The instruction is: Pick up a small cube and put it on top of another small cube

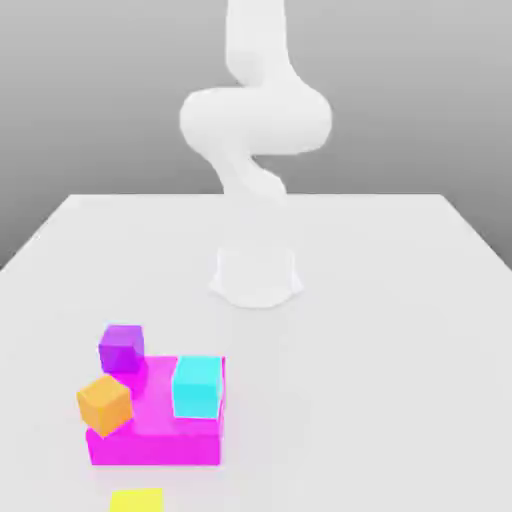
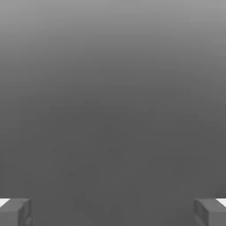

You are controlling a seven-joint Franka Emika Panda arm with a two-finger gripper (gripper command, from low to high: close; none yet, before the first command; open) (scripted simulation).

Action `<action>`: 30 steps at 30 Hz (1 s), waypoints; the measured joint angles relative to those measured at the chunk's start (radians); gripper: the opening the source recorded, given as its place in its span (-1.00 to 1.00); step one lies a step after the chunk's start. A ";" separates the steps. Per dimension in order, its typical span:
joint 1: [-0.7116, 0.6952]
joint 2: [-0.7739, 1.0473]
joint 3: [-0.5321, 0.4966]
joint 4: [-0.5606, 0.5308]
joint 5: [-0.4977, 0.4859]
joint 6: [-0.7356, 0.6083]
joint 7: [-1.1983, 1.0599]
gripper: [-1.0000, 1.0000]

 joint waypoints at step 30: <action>-0.021 1.079 -0.182 0.058 0.154 0.287 -0.412 0.00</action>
